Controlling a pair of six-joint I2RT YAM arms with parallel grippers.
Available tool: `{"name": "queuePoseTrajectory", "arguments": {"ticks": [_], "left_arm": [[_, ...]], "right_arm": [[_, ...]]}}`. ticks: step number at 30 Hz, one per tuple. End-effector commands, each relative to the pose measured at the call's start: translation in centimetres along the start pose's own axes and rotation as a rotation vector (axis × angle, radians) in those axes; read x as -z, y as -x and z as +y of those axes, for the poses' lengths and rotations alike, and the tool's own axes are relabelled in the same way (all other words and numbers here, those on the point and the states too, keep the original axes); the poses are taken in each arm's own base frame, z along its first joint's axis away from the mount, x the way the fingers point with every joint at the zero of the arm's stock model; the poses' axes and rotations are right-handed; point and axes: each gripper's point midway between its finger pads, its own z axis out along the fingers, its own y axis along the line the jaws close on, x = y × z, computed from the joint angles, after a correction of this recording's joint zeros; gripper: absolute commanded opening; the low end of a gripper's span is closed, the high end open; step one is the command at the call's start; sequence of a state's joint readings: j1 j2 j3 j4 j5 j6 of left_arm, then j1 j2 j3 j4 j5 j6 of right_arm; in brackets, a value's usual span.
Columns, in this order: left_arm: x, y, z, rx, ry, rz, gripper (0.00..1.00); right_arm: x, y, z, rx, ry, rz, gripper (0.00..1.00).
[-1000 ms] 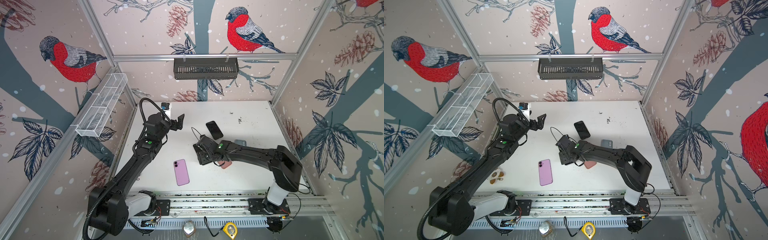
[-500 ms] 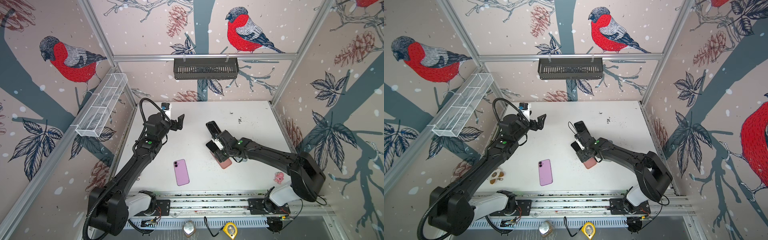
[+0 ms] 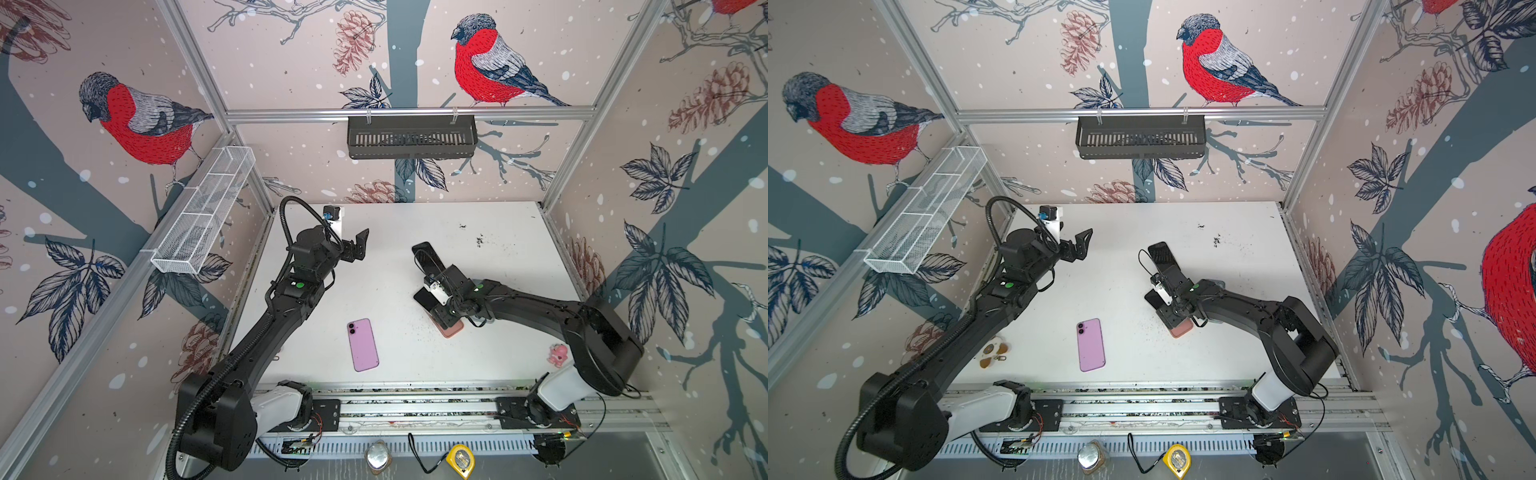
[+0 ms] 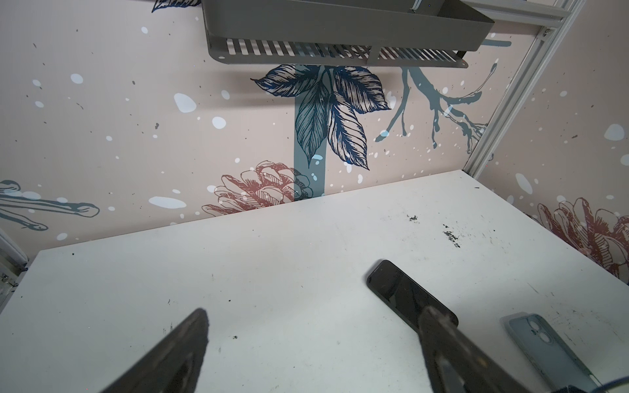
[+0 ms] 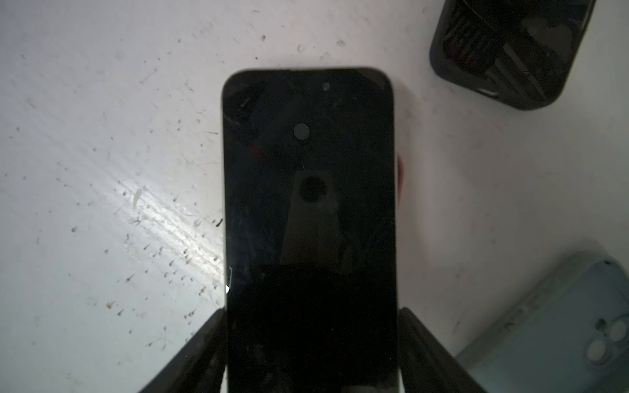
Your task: Put the phone into the phone case
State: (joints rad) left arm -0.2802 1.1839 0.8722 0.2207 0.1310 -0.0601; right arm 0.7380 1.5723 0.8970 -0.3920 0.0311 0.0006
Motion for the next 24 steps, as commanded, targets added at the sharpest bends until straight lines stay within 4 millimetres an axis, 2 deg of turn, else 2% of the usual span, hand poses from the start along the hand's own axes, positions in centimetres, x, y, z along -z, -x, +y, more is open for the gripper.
{"name": "queuePoseTrajectory", "arguments": {"ticks": [1, 7, 10, 13, 24], "left_arm": [[0.1, 0.9, -0.1, -0.011, -0.007, -0.037, 0.96], [0.1, 0.9, 0.0, -0.011, -0.004, -0.034, 0.96], [0.0, 0.9, -0.1, -0.011, -0.006, -0.033, 0.96], [0.0, 0.9, -0.1, -0.011, -0.007, -0.033, 0.96], [0.0, 0.8, -0.1, -0.010, -0.007, -0.032, 0.96]], "right_arm": [[0.0, 1.2, 0.0, 0.039, 0.009, -0.052, 0.76], [0.2, 1.5, -0.4, 0.011, 0.029, -0.067, 0.91], [0.6, 1.9, -0.2, -0.019, 0.070, -0.093, 0.92], [0.6, 1.8, -0.9, -0.060, 0.070, -0.084, 0.89], [-1.2, 0.2, -0.5, -0.065, 0.101, 0.006, 0.88]]}}
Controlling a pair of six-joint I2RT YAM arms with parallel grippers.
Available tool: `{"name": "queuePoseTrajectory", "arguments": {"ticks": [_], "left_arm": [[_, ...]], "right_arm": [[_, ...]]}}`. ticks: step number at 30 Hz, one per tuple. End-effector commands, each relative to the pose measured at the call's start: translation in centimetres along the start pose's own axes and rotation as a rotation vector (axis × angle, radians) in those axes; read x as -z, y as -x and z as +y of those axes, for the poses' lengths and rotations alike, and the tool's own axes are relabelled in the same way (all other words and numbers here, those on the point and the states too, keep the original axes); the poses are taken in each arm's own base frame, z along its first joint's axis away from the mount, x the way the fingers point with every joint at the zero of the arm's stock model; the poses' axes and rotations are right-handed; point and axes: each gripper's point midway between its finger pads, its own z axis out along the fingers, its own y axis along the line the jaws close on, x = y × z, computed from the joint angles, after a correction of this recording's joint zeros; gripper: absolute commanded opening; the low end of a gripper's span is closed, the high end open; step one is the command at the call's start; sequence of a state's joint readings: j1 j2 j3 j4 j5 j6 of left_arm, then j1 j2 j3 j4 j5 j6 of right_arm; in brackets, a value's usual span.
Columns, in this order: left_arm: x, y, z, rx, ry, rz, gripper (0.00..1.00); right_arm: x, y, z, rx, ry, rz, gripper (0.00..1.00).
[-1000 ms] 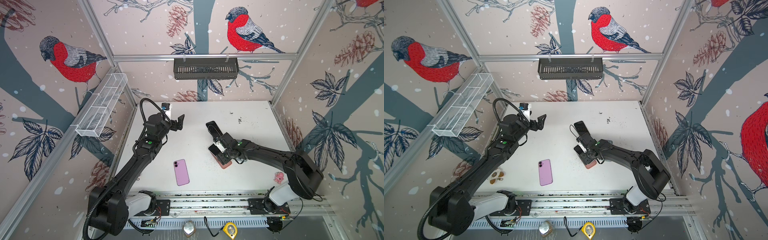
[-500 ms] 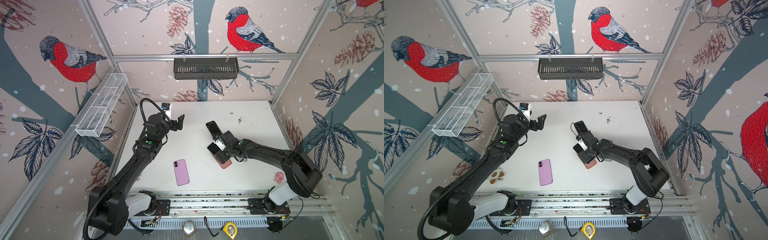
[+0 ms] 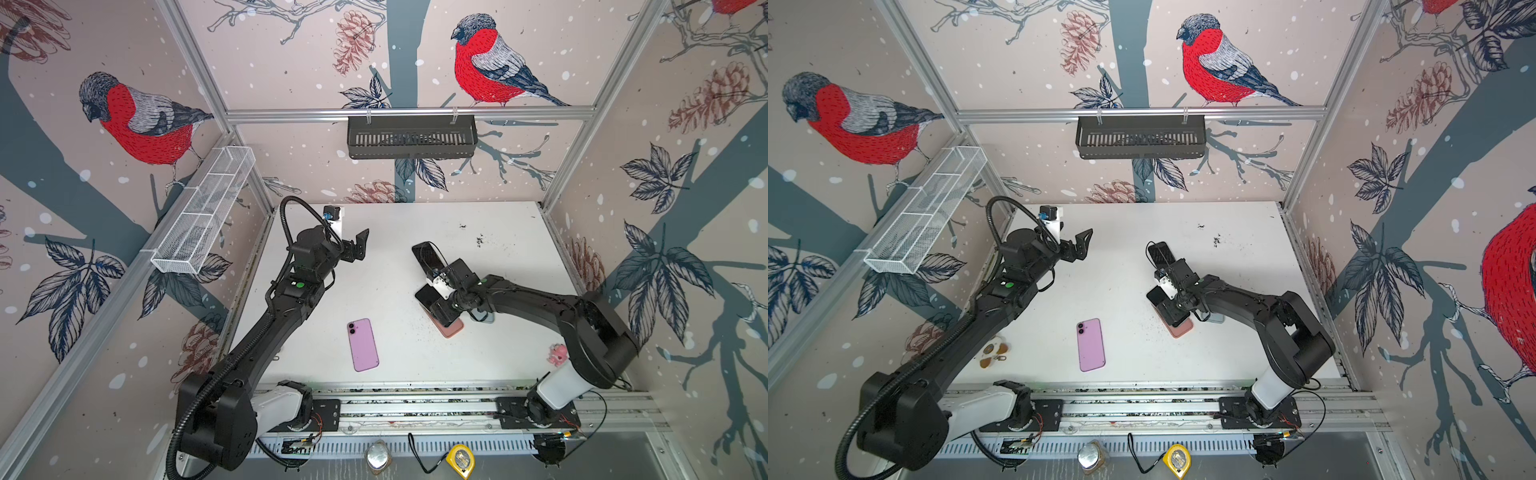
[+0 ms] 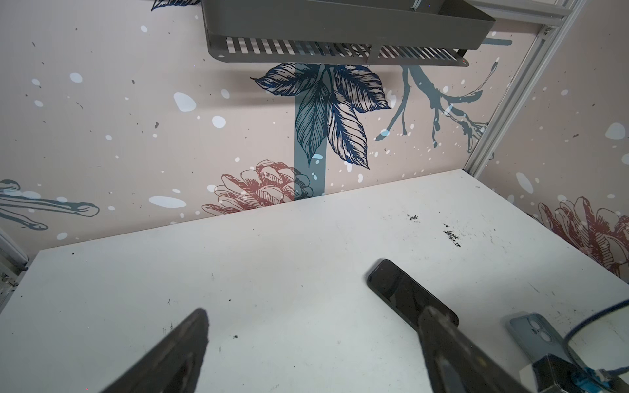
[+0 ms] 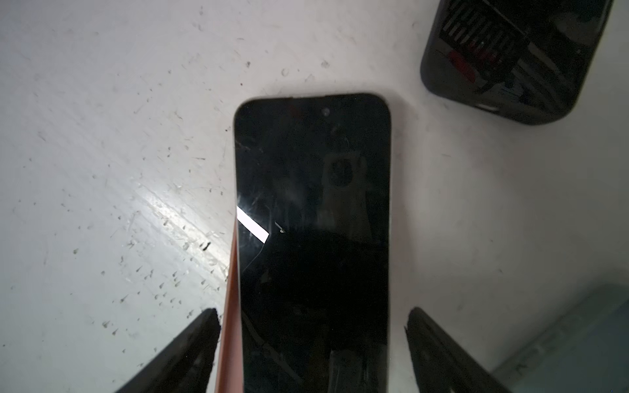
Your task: Put the phone into the phone case
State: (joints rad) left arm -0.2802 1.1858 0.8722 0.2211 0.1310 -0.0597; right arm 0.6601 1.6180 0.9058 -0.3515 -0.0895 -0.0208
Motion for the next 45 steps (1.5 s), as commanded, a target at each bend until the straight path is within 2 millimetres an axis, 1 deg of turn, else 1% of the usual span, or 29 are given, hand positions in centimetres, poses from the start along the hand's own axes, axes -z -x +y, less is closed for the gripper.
{"name": "queuePoseTrajectory", "arguments": {"ticks": [1, 5, 11, 14, 18, 20, 22, 24, 27, 29, 31, 33, 37, 38, 39, 40, 41, 42, 45], "left_arm": [[0.1, 0.9, -0.1, -0.010, -0.009, -0.033, 0.96], [0.0, 0.8, -0.1, -0.010, -0.008, -0.031, 0.96], [0.0, 0.9, 0.0, -0.007, -0.002, -0.032, 0.96], [0.0, 0.8, 0.5, 0.008, 0.029, -0.033, 0.97], [0.0, 0.9, 1.4, 0.031, 0.080, -0.048, 0.98], [-0.1, 0.2, 2.0, 0.050, 0.112, -0.050, 0.98], [-0.4, -0.4, 3.1, 0.082, 0.161, -0.042, 0.98], [-0.8, -0.8, 3.2, 0.088, 0.152, -0.022, 0.98], [-1.5, -1.7, 2.7, 0.068, 0.114, 0.015, 0.96], [-1.9, -2.2, 2.2, 0.063, 0.082, 0.039, 0.91], [-2.4, -2.6, 1.3, 0.071, 0.024, 0.063, 0.87], [-3.0, -2.5, -0.8, 0.094, -0.100, 0.084, 0.83], [-3.9, -2.9, -5.8, 0.168, -0.403, 0.149, 0.64], [-4.2, -3.5, -6.9, 0.201, -0.467, 0.187, 0.59], [-4.6, -3.7, -7.7, 0.228, -0.509, 0.225, 0.54], [-5.0, -4.4, -8.7, 0.252, -0.565, 0.281, 0.49], [-5.2, -4.9, -9.7, 0.271, -0.620, 0.328, 0.47], [-5.2, -5.2, -10.6, 0.284, -0.666, 0.359, 0.46], [-5.0, -6.4, -13.1, 0.325, -0.790, 0.418, 0.49]], "right_arm": [[-0.3, -0.3, 0.2, -0.020, 0.009, 0.022, 0.87], [-0.8, -0.7, -0.3, -0.027, -0.013, 0.047, 0.87], [-1.4, -1.0, -0.3, -0.017, -0.040, 0.071, 0.84], [-1.7, -1.3, -0.4, 0.003, -0.075, 0.091, 0.81], [-2.0, -1.3, -0.1, 0.004, -0.079, 0.095, 0.79], [-2.0, -1.1, -0.2, -0.004, -0.079, 0.086, 0.77], [-1.7, -0.7, -0.3, -0.010, -0.084, 0.073, 0.71], [-1.0, -0.1, -0.5, -0.012, -0.092, 0.049, 0.68], [0.6, 1.2, -0.7, -0.013, -0.110, -0.002, 0.66], [2.0, 2.1, -0.7, -0.010, -0.115, -0.044, 0.66], [3.4, 3.0, -0.5, 0.000, -0.115, -0.090, 0.66], [4.8, 3.8, 0.0, 0.021, -0.106, -0.143, 0.66], [7.4, 4.9, 0.8, 0.053, -0.096, -0.239, 0.66], [8.0, 5.1, 1.0, 0.066, -0.096, -0.262, 0.66], [8.5, 5.3, 1.1, 0.075, -0.097, -0.280, 0.66], [8.9, 5.4, 1.2, 0.085, -0.098, -0.295, 0.66], [9.3, 5.4, 1.4, 0.094, -0.096, -0.308, 0.66], [9.4, 5.4, 1.5, 0.100, -0.095, -0.312, 0.66], [9.7, 5.4, 1.6, 0.106, -0.099, -0.323, 0.66]]}}
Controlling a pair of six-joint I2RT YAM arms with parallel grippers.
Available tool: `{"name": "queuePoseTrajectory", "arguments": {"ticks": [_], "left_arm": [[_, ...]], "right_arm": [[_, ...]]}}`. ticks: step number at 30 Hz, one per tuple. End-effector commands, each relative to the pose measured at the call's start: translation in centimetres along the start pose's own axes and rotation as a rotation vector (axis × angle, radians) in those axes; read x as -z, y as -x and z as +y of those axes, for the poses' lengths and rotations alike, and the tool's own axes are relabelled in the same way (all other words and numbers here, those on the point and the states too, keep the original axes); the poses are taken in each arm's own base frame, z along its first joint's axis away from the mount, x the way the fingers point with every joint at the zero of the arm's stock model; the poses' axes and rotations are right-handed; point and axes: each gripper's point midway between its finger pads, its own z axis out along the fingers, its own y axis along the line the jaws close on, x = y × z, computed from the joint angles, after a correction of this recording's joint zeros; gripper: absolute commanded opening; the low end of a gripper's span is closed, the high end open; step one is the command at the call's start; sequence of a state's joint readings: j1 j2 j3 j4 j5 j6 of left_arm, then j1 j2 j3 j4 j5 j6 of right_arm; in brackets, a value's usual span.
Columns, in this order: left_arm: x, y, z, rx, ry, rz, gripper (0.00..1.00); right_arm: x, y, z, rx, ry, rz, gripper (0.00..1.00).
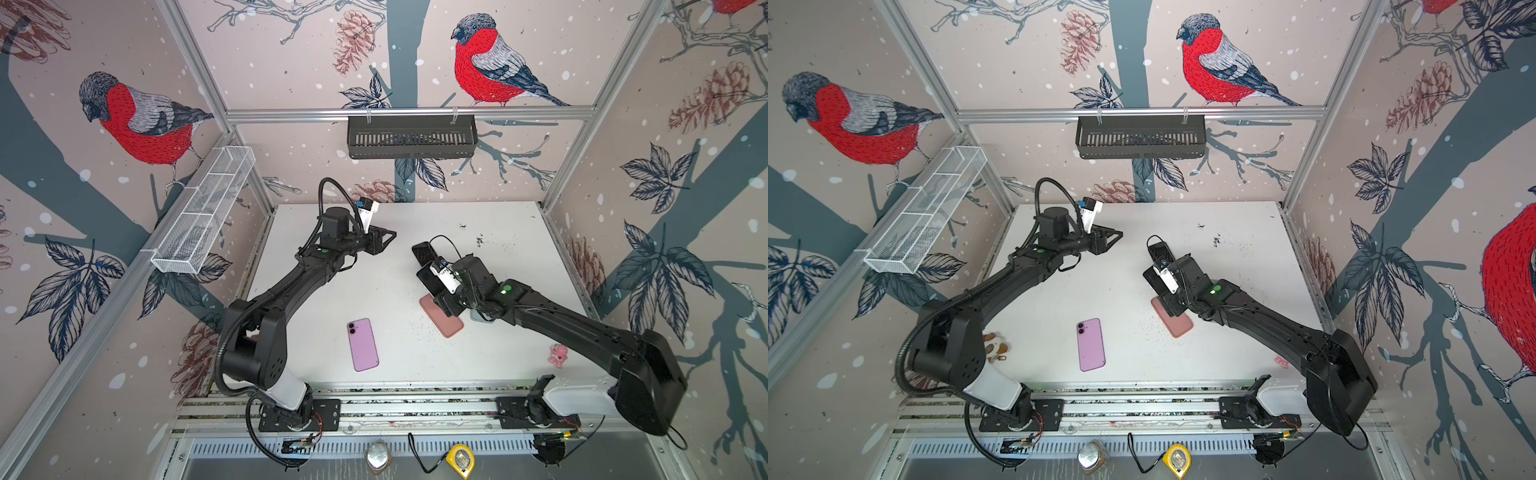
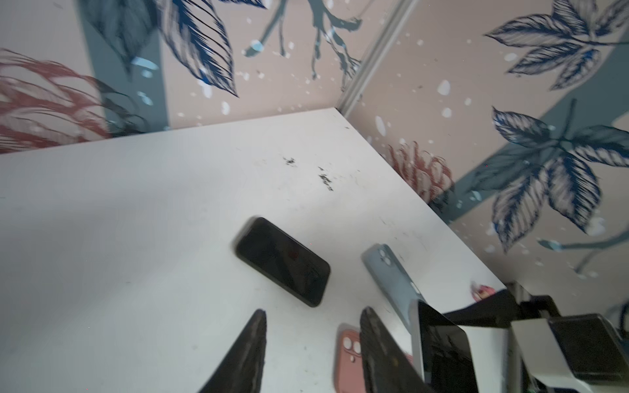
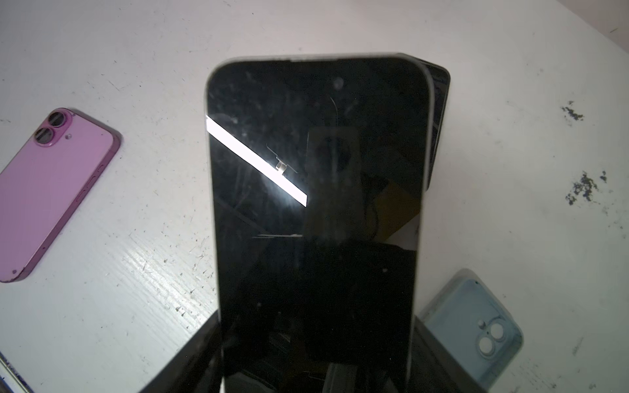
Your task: Put the phone into the phone case
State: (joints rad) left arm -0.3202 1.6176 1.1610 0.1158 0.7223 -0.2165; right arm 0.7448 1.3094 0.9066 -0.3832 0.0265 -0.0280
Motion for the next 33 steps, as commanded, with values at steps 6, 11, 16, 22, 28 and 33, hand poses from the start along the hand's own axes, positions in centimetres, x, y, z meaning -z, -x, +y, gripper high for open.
{"name": "queuePoseTrajectory", "arguments": {"ticks": [6, 11, 16, 22, 28, 33], "left_arm": [[-3.0, -5.2, -5.0, 0.129, -0.306, 0.232, 0.49], [-4.0, -6.6, -6.8, 0.171, -0.414, 0.276, 0.46], [-5.0, -8.2, -7.7, 0.171, -0.432, 0.337, 0.44], [-5.5, -9.2, -8.3, 0.178, -0.446, 0.378, 0.36], [-5.6, -9.3, -8.5, 0.182, -0.461, 0.386, 0.12], [-5.5, -9.1, -8.5, 0.163, -0.447, 0.383, 0.00]], "right_arm": [[0.5, 1.9, 0.0, 0.019, -0.014, -0.072, 0.66], [0.2, 1.7, -0.3, 0.021, -0.028, -0.066, 0.66], [0.4, 1.9, -0.4, 0.020, -0.037, -0.069, 0.66], [0.5, 2.2, -0.7, 0.019, -0.050, -0.067, 0.66], [0.5, 2.3, -0.5, 0.016, -0.042, -0.070, 0.66], [0.9, 2.6, -0.6, 0.004, -0.043, -0.086, 0.87]]}}
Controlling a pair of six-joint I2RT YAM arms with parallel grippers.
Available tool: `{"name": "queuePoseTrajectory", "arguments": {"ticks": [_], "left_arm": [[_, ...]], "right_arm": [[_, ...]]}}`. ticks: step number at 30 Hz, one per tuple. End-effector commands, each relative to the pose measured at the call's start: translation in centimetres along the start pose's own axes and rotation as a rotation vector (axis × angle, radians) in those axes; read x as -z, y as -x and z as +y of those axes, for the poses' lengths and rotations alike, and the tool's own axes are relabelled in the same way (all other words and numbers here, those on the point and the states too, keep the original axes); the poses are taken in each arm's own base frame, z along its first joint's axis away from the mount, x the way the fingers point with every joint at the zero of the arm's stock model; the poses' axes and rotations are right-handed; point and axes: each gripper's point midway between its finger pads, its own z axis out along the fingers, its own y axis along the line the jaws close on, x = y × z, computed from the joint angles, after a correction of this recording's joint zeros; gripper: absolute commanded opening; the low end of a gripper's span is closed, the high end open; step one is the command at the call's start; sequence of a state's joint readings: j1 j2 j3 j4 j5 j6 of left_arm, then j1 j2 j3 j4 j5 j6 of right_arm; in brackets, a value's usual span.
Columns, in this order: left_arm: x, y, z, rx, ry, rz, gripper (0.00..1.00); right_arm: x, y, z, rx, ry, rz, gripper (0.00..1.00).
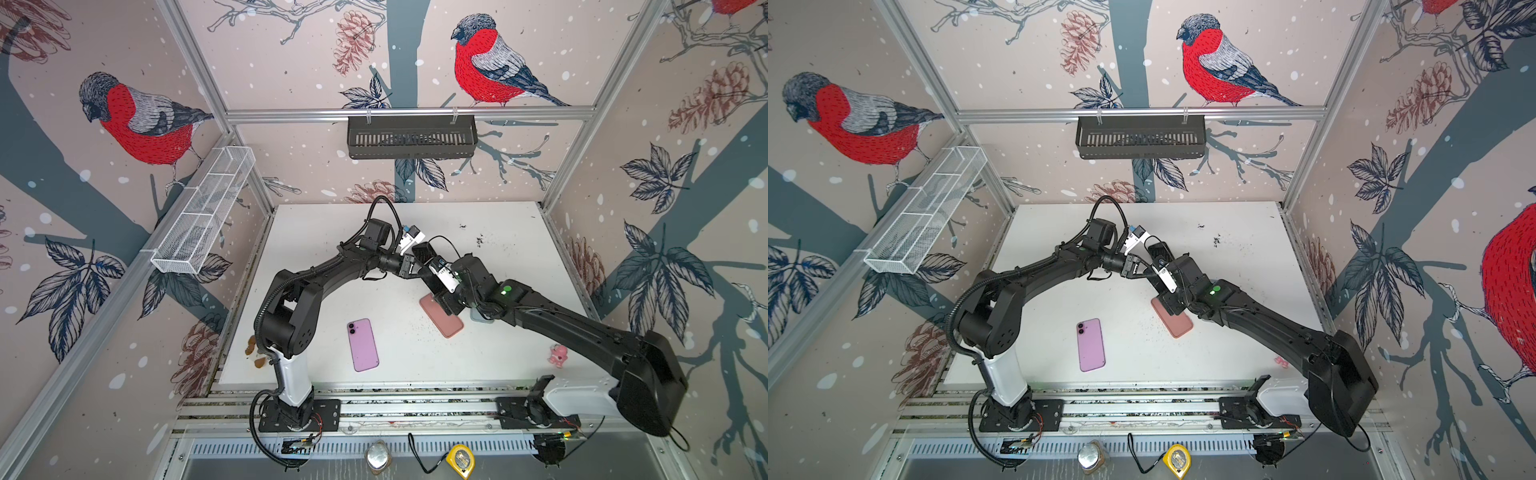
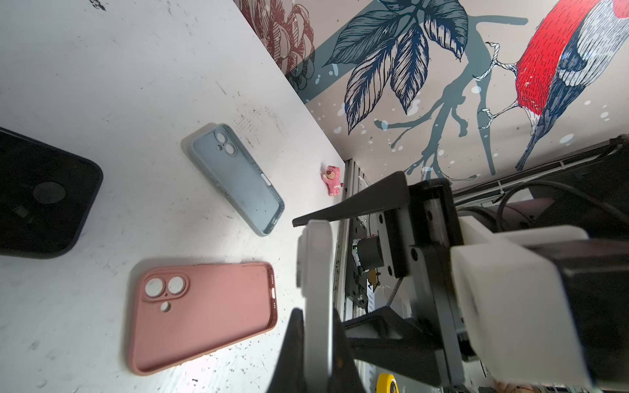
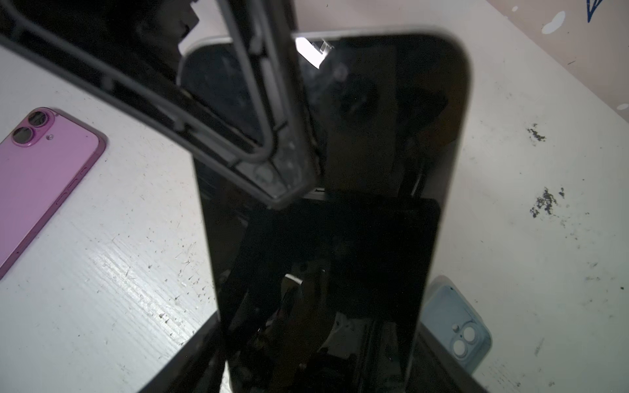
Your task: Put the phone into the phone case
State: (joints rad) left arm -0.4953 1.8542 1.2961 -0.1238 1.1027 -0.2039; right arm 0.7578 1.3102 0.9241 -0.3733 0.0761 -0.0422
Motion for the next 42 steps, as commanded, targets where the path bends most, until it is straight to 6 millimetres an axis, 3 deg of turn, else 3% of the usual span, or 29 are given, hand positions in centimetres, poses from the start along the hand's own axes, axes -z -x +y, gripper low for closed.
{"name": "queuePoseTrajectory", "arguments": {"ticks": [1, 4, 8, 11, 16, 18, 19, 22, 28, 33, 34, 42], "left_arm": [[0.2, 0.3, -0.1, -0.043, 0.015, -0.003, 0.00], [0.7, 0.7, 0.1, -0.053, 0.053, -0.017, 0.00], [2.2, 1.7, 0.4, -0.051, 0.072, -0.069, 0.00], [4.1, 2.7, -0.4, -0.025, -0.002, -0.145, 0.00], [7.6, 4.5, -2.8, -0.005, -0.199, -0.295, 0.00], [9.3, 5.0, -5.3, -0.079, -0.301, -0.365, 0.00], [9.6, 4.8, -5.4, -0.039, -0.355, -0.370, 0.00], [9.3, 5.0, -4.3, 0.005, -0.377, -0.351, 0.00], [9.6, 5.1, -4.8, -0.022, -0.374, -0.364, 0.00], [9.6, 5.1, -4.8, -0.021, -0.374, -0.365, 0.00], [9.6, 5.2, -4.8, -0.021, -0.373, -0.367, 0.00], [9.6, 5.2, -4.7, -0.020, -0.373, -0.369, 0.00]], "right_arm": [[0.8, 1.8, -0.2, -0.030, 0.002, -0.072, 0.91], [1.4, 2.4, -0.5, -0.078, 0.036, -0.119, 0.93], [4.5, 4.1, -2.5, -0.226, 0.088, -0.268, 0.96], [6.5, 4.9, -4.2, -0.384, 0.184, -0.380, 0.97], [8.8, 5.6, -4.9, -0.625, 0.473, -0.544, 0.87], [9.0, 5.8, -4.5, -0.672, 0.574, -0.568, 0.83], [9.1, 6.0, -4.2, -0.693, 0.620, -0.577, 0.82], [9.5, 6.6, -3.8, -0.749, 0.727, -0.606, 0.81], [9.1, 7.2, -4.0, -0.826, 0.826, -0.618, 0.78], [8.5, 7.3, -4.1, -0.852, 0.842, -0.610, 0.70], [7.6, 7.1, -4.0, -0.863, 0.844, -0.587, 0.68], [6.8, 8.2, -1.9, -0.835, 0.917, -0.565, 0.53]]}}
